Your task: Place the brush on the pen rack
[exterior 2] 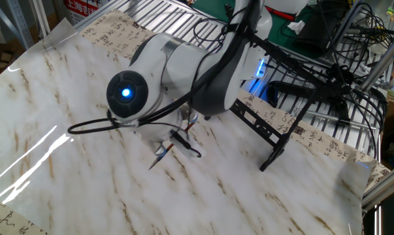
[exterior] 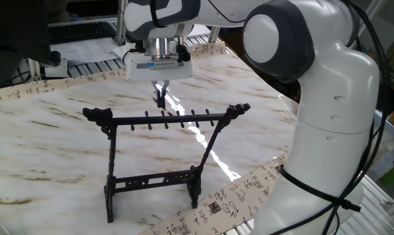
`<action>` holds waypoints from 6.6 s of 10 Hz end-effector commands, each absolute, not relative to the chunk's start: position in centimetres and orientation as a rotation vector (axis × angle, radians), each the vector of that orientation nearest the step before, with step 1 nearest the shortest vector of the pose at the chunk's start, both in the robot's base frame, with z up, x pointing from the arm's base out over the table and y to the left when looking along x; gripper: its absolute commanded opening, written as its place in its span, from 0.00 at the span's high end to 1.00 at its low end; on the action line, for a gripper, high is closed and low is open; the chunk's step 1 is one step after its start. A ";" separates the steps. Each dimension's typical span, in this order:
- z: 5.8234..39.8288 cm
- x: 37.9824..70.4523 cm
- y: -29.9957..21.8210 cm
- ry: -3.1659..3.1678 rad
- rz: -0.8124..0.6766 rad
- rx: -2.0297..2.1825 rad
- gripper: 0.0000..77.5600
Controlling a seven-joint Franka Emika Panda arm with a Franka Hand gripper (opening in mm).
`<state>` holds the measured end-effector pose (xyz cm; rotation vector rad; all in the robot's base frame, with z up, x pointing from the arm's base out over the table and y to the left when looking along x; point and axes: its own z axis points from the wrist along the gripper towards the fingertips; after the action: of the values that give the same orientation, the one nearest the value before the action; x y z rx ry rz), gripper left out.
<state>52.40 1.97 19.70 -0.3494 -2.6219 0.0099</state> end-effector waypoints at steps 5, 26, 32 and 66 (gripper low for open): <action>21.4 50.9 2.8 -2.587 0.013 -0.360 0.99; 24.3 50.5 2.0 -2.397 0.095 -0.276 0.99; 24.3 50.3 1.8 -2.411 0.100 -0.300 0.99; 29.0 44.4 2.1 -2.465 0.120 -0.355 0.99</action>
<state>45.00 2.31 28.19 -0.3812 -2.4604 0.1352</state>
